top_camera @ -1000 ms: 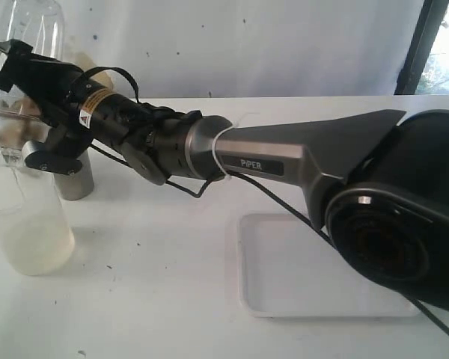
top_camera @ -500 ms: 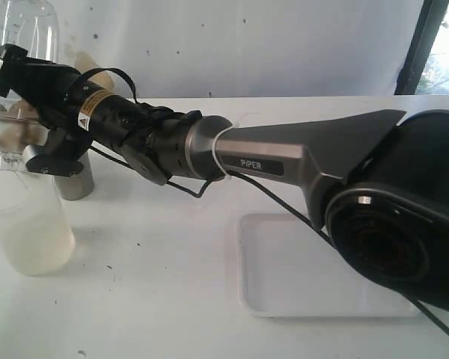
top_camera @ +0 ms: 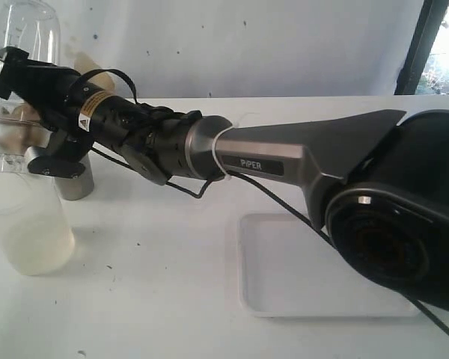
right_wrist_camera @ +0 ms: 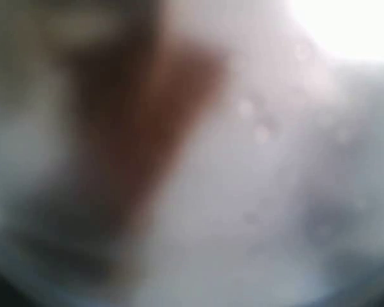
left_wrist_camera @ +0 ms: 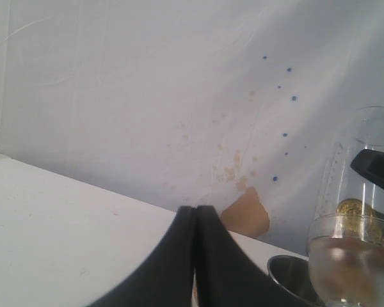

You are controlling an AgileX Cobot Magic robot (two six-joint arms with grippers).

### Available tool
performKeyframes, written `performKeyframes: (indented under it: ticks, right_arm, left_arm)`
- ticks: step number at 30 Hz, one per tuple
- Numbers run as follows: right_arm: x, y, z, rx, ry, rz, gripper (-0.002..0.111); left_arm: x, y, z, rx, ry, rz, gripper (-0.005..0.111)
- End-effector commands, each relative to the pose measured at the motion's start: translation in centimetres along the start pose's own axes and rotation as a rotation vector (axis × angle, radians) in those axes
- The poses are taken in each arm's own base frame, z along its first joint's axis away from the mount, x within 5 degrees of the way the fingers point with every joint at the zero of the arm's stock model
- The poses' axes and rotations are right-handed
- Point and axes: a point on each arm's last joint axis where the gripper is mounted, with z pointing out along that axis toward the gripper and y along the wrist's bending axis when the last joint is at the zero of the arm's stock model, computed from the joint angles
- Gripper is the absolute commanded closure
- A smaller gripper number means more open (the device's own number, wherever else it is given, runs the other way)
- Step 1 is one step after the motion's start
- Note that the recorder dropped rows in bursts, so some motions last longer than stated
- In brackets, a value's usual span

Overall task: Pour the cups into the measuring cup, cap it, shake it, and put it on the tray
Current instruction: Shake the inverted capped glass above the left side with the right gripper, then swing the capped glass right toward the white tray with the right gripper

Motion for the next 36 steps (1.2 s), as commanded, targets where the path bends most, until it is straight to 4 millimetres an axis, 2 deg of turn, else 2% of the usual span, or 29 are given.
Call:
performKeyframes:
  ticks: [1, 30, 36]
  right_arm:
    - [1.49, -0.78, -0.03, 0.037, 0.044, -0.023, 0.108]
    - [1.74, -0.53, -0.04, 0.010, 0.071, 0.034, 0.108]
    - [2.13, -0.30, -0.07, -0.011, 0.115, 0.108, 0.108]
  left_arm:
    - [0.01, 0.00, -0.05, 0.006, -0.005, 0.003, 0.107]
    - [0.01, 0.00, -0.05, 0.006, -0.005, 0.003, 0.107]
    - [0.01, 0.00, -0.05, 0.006, -0.005, 0.003, 0.107]
